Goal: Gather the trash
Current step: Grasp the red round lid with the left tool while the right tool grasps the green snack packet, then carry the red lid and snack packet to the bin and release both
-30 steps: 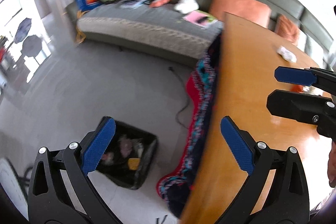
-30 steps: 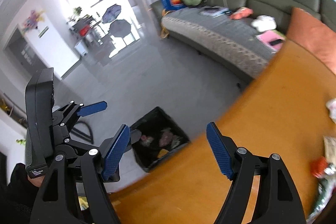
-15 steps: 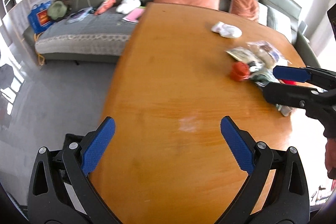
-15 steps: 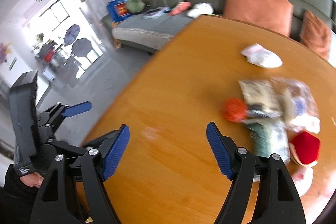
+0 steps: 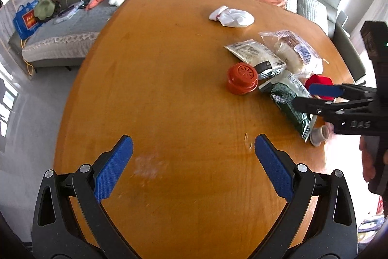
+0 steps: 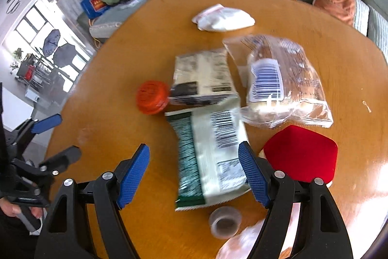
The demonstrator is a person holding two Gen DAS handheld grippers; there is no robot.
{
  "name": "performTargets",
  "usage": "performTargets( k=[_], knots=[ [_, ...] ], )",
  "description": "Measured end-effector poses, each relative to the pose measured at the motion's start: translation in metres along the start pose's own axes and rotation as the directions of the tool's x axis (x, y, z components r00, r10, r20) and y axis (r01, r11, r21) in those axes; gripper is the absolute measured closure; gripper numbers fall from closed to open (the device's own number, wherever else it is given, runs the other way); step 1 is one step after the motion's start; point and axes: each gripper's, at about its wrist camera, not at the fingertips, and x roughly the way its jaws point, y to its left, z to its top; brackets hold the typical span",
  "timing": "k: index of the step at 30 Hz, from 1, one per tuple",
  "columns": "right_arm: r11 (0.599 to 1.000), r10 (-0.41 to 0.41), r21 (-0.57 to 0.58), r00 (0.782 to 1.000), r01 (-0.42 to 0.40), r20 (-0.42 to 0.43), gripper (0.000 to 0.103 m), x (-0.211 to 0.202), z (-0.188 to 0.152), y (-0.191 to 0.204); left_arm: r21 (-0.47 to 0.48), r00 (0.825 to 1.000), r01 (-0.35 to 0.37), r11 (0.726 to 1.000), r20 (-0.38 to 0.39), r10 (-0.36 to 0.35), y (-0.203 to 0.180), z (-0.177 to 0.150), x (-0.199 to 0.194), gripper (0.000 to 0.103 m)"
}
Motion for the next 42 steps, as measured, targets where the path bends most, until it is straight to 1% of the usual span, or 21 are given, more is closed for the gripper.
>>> performTargets(
  k=[1, 5, 6, 7, 9, 13, 16, 18, 19, 20, 21, 22, 23, 24, 25, 26, 27, 30, 34, 39, 42],
  knots=[
    [1.000, -0.012, 0.000, 1.000, 0.012, -0.009, 0.027, 0.005, 0.002, -0.003, 0.001, 1.000, 0.002, 1.000, -0.004, -0.002, -0.002, 0.003, 0.003, 0.006],
    [1.000, 0.002, 0.014, 0.999, -0.002, -0.042, 0.027, 0.018, 0.004, -0.007, 0.020, 1.000, 0.012, 1.000, -0.010, -0.012, -0.011, 0.019, 0.013, 0.006],
    [1.000, -0.005, 0.006, 0.999, 0.005, -0.038, 0.031, 0.019, 0.004, -0.007, 0.029, 1.000, 0.016, 0.999, -0.010, -0.016, -0.014, 0.025, 0.017, 0.006],
    [1.000, -0.009, -0.003, 1.000, 0.009, -0.021, 0.039, 0.018, 0.003, -0.006, 0.036, 1.000, 0.019, 0.999, -0.010, -0.019, -0.018, 0.030, 0.020, 0.006],
    [0.999, 0.023, 0.028, 1.000, -0.023, 0.002, 0.044, 0.013, 0.001, -0.011, 0.047, 1.000, 0.028, 0.998, -0.010, -0.027, -0.023, 0.038, 0.027, 0.006],
    [0.995, 0.053, 0.081, 0.998, -0.054, 0.015, 0.044, 0.006, -0.008, -0.021, 0.060, 0.999, 0.052, 0.997, -0.012, -0.052, -0.032, 0.052, 0.043, 0.006],
    [0.992, 0.047, 0.119, 0.999, -0.048, 0.015, 0.045, 0.004, -0.012, -0.032, 0.067, 0.997, 0.078, 0.995, 0.000, -0.078, -0.038, 0.060, 0.055, 0.006],
    [0.986, 0.073, 0.147, 0.997, -0.075, 0.019, 0.044, 0.001, -0.014, -0.040, 0.058, 0.995, 0.097, 0.994, 0.011, -0.098, -0.038, 0.065, 0.061, 0.008],
    [0.985, 0.077, 0.151, 0.997, -0.079, 0.018, 0.044, 0.000, -0.014, -0.041, 0.058, 0.996, 0.086, 0.995, 0.008, -0.087, -0.039, 0.067, 0.065, 0.009],
    [0.986, 0.074, 0.148, 0.997, -0.075, 0.015, 0.044, -0.001, -0.014, -0.040, 0.068, 0.997, 0.080, 0.994, -0.001, -0.080, -0.040, 0.068, 0.070, 0.012],
    [0.987, 0.067, 0.142, 0.998, -0.069, 0.014, 0.044, -0.001, -0.011, -0.033, 0.086, 0.997, 0.078, 0.993, -0.013, -0.077, -0.042, 0.068, 0.075, 0.018],
    [0.989, 0.060, 0.135, 0.998, -0.061, 0.012, 0.044, -0.002, -0.011, -0.030, 0.105, 0.997, 0.076, 0.992, -0.023, -0.074, -0.045, 0.067, 0.079, 0.022],
    [0.989, 0.057, 0.134, 0.998, -0.058, 0.011, 0.045, -0.003, -0.011, -0.029, 0.122, 0.997, 0.074, 0.990, -0.028, -0.071, -0.046, 0.066, 0.081, 0.031],
    [0.989, 0.057, 0.136, 0.998, -0.058, 0.011, 0.044, -0.004, -0.012, -0.028, 0.150, 0.997, 0.073, 0.986, -0.034, -0.068, -0.050, 0.064, 0.084, 0.043],
    [0.989, 0.056, 0.139, 0.998, -0.057, 0.010, 0.044, -0.003, -0.010, -0.025, 0.168, 0.997, 0.073, 0.983, -0.035, -0.068, -0.052, 0.062, 0.086, 0.050],
    [0.988, 0.056, 0.143, 0.998, -0.057, 0.009, 0.044, -0.004, -0.010, -0.025, 0.181, 0.998, 0.059, 0.982, -0.022, -0.056, -0.054, 0.060, 0.086, 0.057],
    [0.988, 0.057, 0.145, 0.998, -0.058, 0.009, 0.044, -0.005, -0.011, -0.023, 0.192, 0.999, 0.041, 0.980, -0.003, -0.041, -0.055, 0.058, 0.084, 0.057],
    [0.989, 0.057, 0.136, 0.998, -0.058, 0.013, 0.045, -0.006, -0.006, -0.015, 0.176, 0.997, 0.075, 0.982, 0.013, -0.079, -0.047, 0.053, 0.075, 0.058],
    [0.992, 0.063, 0.110, 0.997, -0.067, 0.039, 0.044, -0.016, -0.003, 0.007, 0.167, 0.996, 0.076, 0.983, 0.035, -0.083, -0.030, 0.044, 0.053, 0.058],
    [0.994, 0.075, 0.070, 0.996, -0.079, 0.054, 0.044, -0.021, 0.000, 0.042, 0.128, 0.996, 0.053, 0.990, 0.066, -0.062, 0.004, 0.026, 0.022, 0.058],
    [0.994, 0.096, 0.041, 0.994, -0.098, 0.052, 0.045, -0.018, 0.002, 0.073, 0.094, 0.996, 0.033, 0.995, 0.078, -0.040, 0.030, 0.013, 0.004, 0.058]
  ],
)
